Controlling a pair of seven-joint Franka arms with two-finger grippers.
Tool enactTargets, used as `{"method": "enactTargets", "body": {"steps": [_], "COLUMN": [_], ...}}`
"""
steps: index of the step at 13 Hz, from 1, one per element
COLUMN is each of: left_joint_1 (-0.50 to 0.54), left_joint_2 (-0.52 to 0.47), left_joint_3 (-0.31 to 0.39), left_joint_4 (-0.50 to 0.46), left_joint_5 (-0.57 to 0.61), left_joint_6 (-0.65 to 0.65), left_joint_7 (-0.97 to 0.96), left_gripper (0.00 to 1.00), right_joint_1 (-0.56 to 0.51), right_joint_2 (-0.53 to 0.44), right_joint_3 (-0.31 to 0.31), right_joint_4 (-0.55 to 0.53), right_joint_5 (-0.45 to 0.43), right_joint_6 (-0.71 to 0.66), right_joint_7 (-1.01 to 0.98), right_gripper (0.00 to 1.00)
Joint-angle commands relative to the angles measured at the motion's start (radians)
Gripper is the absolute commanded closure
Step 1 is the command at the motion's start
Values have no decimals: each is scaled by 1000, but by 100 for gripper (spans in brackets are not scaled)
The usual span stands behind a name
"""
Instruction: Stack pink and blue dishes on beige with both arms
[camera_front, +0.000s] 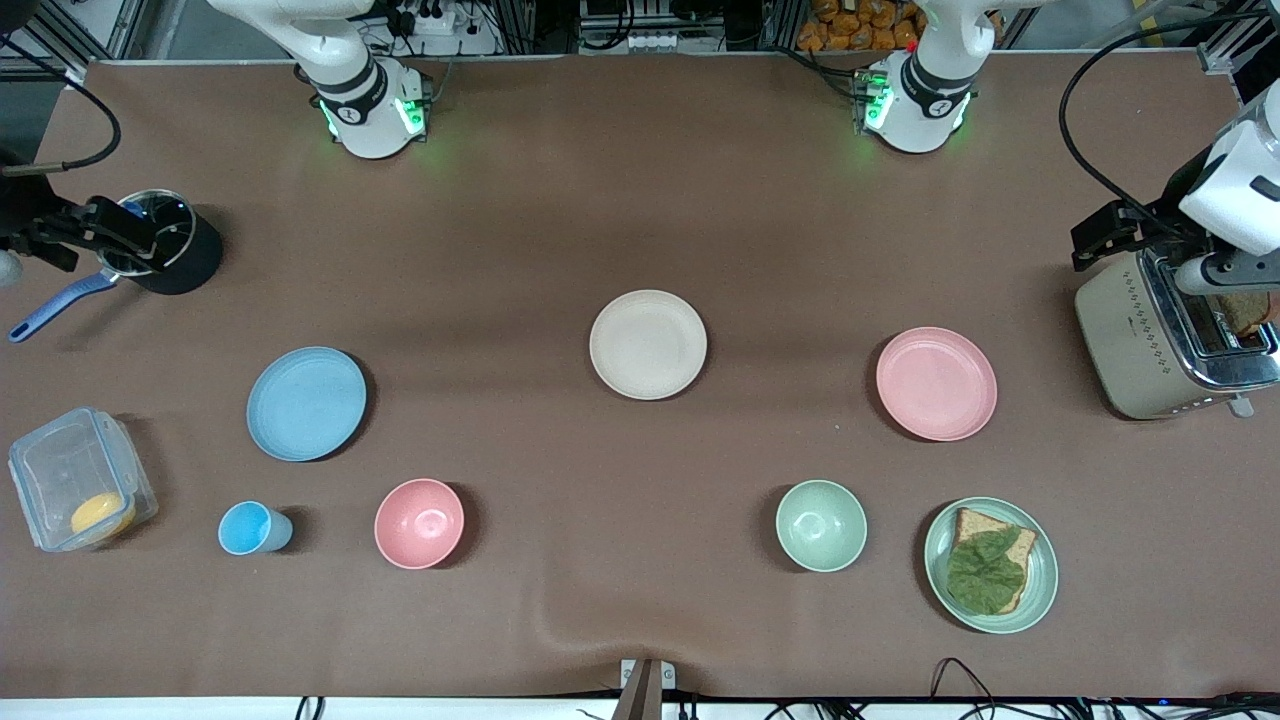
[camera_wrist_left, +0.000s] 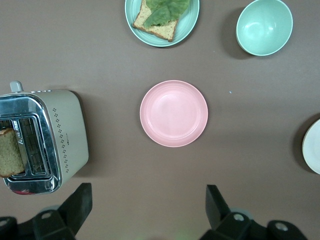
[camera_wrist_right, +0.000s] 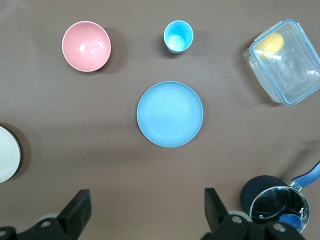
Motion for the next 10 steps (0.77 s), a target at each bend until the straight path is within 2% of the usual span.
{"method": "enactTargets", "body": {"steps": [1, 4, 6, 8, 10], "left_joint_1": [-9, -8, 0, 12, 49], "left_joint_2": [-25, -11, 30, 58, 56], "left_joint_3": [22, 22, 17, 19, 19], "left_joint_4": [-11, -11, -51, -133, -286], "left_joint_5": [-14, -5, -2, 3, 15], "left_joint_6": [0, 0, 0, 97, 275], "left_joint_7": [9, 4, 1, -1, 7], "left_gripper": [0, 0, 0, 0, 0], "right_joint_1": [-13, -13, -12, -12, -9], "right_joint_2": [-14, -12, -10, -9, 2], "right_joint_3": [10, 10, 10, 10, 13], "right_joint_4": [1, 1, 2, 4, 2], "right_joint_5": [4, 4, 3, -3, -47], "right_joint_6": [-11, -12, -15, -25, -26], "right_joint_7": [10, 11, 11, 19, 11], "right_gripper": [0, 0, 0, 0, 0]}}
